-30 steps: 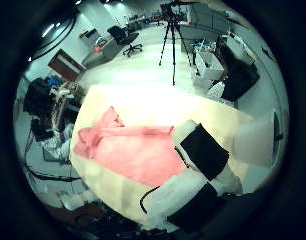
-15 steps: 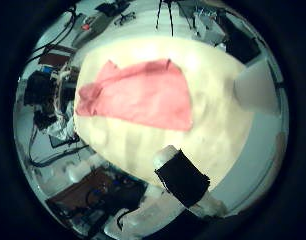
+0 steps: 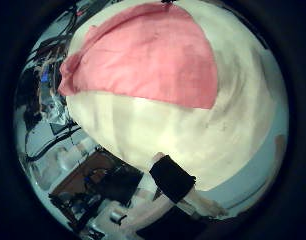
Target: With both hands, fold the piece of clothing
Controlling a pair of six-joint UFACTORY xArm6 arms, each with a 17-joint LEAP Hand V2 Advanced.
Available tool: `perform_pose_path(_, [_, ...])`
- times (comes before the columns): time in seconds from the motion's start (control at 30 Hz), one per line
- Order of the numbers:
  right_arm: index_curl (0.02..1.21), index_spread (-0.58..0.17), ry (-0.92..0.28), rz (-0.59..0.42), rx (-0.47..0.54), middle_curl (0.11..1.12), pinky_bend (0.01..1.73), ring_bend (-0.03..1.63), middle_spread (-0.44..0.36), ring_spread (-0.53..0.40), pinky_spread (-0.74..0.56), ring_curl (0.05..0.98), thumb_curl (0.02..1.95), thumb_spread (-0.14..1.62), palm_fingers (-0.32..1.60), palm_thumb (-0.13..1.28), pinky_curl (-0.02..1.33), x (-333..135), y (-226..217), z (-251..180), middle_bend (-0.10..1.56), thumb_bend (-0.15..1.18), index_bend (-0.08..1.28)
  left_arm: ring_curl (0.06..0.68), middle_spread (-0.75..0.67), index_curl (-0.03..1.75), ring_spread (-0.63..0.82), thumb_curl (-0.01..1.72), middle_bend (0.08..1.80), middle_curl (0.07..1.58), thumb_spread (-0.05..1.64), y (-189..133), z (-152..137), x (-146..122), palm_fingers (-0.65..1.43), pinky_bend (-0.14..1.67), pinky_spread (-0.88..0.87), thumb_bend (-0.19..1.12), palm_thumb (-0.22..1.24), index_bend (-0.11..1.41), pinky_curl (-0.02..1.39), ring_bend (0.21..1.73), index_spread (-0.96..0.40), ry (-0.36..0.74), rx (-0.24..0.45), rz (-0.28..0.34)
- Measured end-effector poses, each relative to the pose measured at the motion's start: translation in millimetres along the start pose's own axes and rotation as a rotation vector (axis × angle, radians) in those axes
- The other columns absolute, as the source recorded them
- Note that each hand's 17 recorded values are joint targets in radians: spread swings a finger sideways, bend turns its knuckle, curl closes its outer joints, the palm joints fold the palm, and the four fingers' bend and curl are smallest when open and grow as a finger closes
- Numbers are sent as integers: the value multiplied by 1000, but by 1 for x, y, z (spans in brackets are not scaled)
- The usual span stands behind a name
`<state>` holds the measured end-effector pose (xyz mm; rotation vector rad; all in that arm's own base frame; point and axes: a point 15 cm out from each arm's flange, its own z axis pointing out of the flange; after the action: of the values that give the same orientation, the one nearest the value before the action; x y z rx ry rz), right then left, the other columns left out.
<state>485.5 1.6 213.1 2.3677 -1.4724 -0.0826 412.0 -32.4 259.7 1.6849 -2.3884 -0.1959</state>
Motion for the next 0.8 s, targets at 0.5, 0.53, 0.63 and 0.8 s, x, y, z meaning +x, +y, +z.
perform_pose_path(0.5, [282, -337, -6, -23, -51, 338, 382, 351, -4, 161, 299, 247, 289, 1056, 79, 459, 281, -7, -28, 47, 195, -16, 155, 248, 448, 223, 593, 309, 160, 175, 907, -3, 6, 17, -99, 294, 515, -30, 239, 139, 311, 382, -7, 19, -7, -15])
perform_pose_path(0.53, [281, -334, -6, -25, -59, 338, 380, 351, -4, 160, 297, 248, 292, 1051, 79, 469, 282, -7, -28, 50, 195, -16, 155, 247, 448, 223, 592, 309, 160, 175, 907, -4, 6, 18, -99, 293, 514, -30, 239, 139, 312, 382, -6, 20, -6, -13])
perform_pose_path(0.63, [278, -326, 8, -35, -89, 335, 381, 354, 7, 158, 287, 250, 300, 1034, 83, 506, 286, -6, -31, 64, 192, -16, 157, 247, 448, 223, 590, 309, 162, 175, 907, -4, 6, 20, -97, 291, 512, -30, 239, 138, 314, 382, -6, 16, -10, -11])
perform_pose_path(0.8, [277, -294, 46, -35, -95, 335, 369, 366, 18, 152, 268, 252, 320, 1002, 114, 578, 288, 3, -42, 66, 198, -14, 159, 247, 448, 224, 588, 310, 160, 176, 911, -3, 6, 21, -95, 287, 512, -29, 247, 142, 316, 385, -6, 14, -11, -9])
